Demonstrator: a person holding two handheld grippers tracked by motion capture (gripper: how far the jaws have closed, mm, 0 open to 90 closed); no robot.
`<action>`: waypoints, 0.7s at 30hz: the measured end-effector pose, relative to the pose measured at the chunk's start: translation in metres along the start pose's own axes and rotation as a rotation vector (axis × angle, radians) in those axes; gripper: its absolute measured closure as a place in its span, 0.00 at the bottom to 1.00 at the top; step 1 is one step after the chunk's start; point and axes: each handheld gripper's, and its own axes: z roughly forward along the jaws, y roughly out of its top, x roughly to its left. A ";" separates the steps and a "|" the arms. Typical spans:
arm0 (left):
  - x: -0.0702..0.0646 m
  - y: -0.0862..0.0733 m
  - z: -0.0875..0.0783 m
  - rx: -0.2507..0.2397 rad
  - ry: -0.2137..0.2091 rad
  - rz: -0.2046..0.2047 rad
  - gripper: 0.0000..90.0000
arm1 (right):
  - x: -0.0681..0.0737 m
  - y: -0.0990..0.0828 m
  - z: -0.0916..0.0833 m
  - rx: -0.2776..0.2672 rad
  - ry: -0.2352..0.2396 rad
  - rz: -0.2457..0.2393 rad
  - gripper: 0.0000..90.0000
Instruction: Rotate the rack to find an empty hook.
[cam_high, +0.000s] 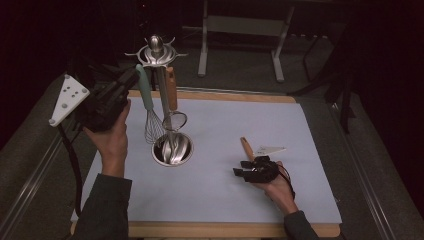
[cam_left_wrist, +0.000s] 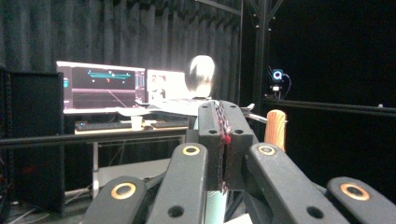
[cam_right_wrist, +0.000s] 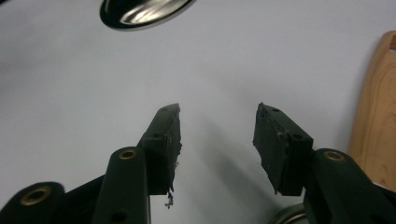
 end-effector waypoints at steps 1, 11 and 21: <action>0.001 0.000 0.000 0.004 0.004 -0.004 0.99 | 0.000 0.000 0.000 0.002 -0.002 -0.004 0.56; -0.009 0.002 0.003 0.002 -0.051 0.041 1.00 | 0.000 -0.002 0.001 0.005 -0.001 0.002 0.56; -0.004 0.002 0.006 -0.003 0.006 0.027 1.00 | -0.001 -0.002 -0.002 0.000 -0.001 0.008 0.56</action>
